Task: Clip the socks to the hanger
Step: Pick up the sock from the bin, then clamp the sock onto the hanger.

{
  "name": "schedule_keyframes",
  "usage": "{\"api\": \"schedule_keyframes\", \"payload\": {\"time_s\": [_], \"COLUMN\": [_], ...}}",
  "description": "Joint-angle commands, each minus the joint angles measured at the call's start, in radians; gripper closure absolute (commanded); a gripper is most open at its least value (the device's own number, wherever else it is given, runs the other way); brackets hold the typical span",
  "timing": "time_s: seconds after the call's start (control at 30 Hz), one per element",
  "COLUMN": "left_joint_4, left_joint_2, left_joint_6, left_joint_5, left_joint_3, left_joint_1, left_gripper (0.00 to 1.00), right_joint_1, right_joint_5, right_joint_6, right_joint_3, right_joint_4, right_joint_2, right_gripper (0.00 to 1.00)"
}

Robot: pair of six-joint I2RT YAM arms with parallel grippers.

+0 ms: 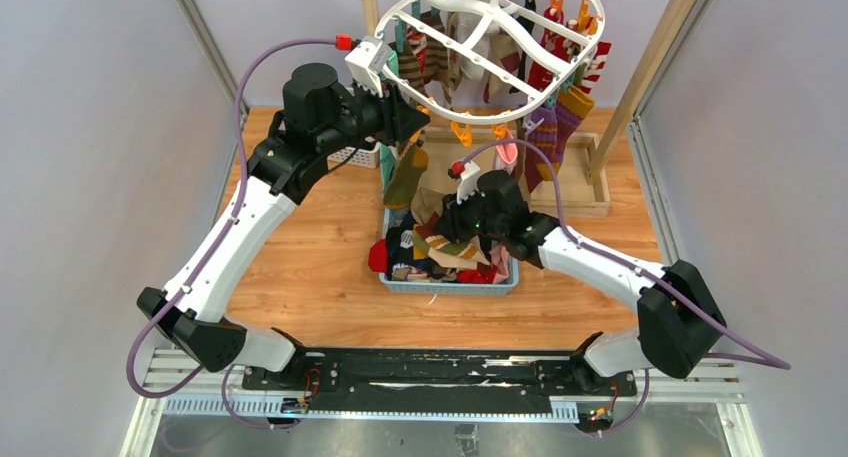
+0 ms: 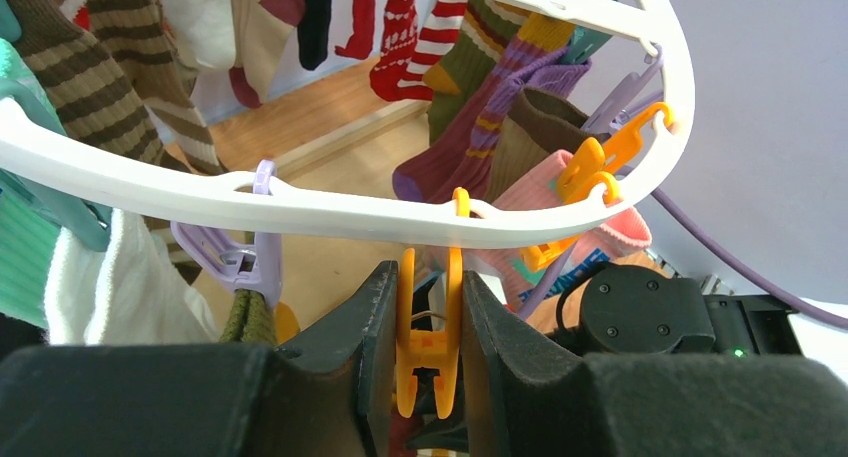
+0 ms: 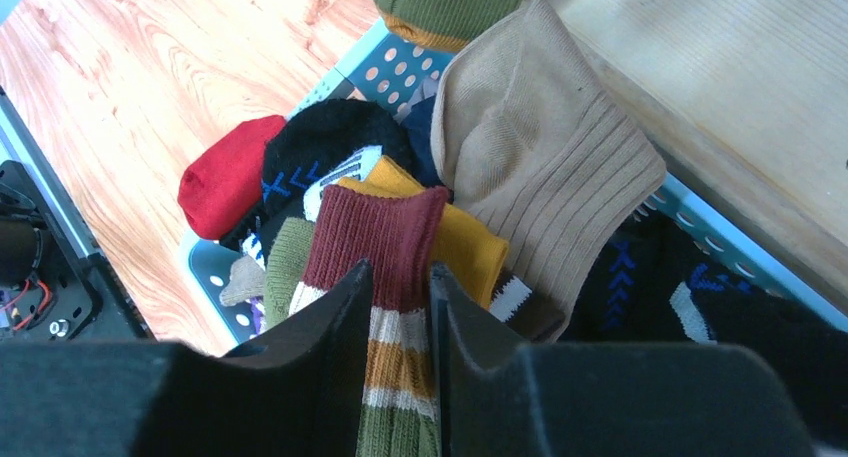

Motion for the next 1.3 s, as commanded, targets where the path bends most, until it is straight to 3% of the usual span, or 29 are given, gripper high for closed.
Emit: {"api": "schedule_keyframes", "payload": {"time_s": [0.0, 0.2, 0.33, 0.5, 0.63, 0.97, 1.17, 1.27], "left_joint_4": [-0.136, -0.135, -0.137, -0.139, -0.143, -0.144, -0.14, -0.138], "left_joint_2": [-0.016, -0.017, -0.018, -0.018, -0.017, -0.012, -0.011, -0.009], "left_joint_6": [0.004, 0.004, 0.003, 0.008, 0.01, 0.003, -0.002, -0.009], "left_joint_5": [-0.014, -0.016, -0.016, -0.02, -0.022, -0.022, -0.02, -0.017], "left_joint_3": [-0.017, -0.019, -0.017, -0.012, -0.011, -0.005, -0.007, -0.009], "left_joint_1": [0.024, 0.024, 0.024, 0.024, 0.024, 0.024, 0.024, 0.025], "left_gripper": [1.0, 1.0, 1.0, 1.0, 1.0, 1.0, 1.0, 1.0], "right_joint_1": [-0.012, -0.006, 0.04, 0.182, 0.22, 0.227, 0.227, 0.227], "right_joint_5": [-0.022, 0.001, 0.042, 0.252, 0.396, 0.679, 0.76, 0.77], "right_joint_6": [0.014, 0.044, 0.001, -0.105, -0.111, -0.13, -0.189, -0.192], "right_joint_3": [-0.023, -0.073, -0.082, -0.09, -0.043, 0.229, 0.341, 0.321], "right_joint_4": [0.034, 0.1, 0.085, 0.069, 0.039, -0.189, -0.27, -0.26], "right_joint_2": [0.012, -0.066, -0.141, -0.277, -0.364, -0.52, -0.583, -0.589], "right_gripper": [0.78, 1.0, 1.0, 1.0, 1.0, 1.0, 1.0, 1.0]}}
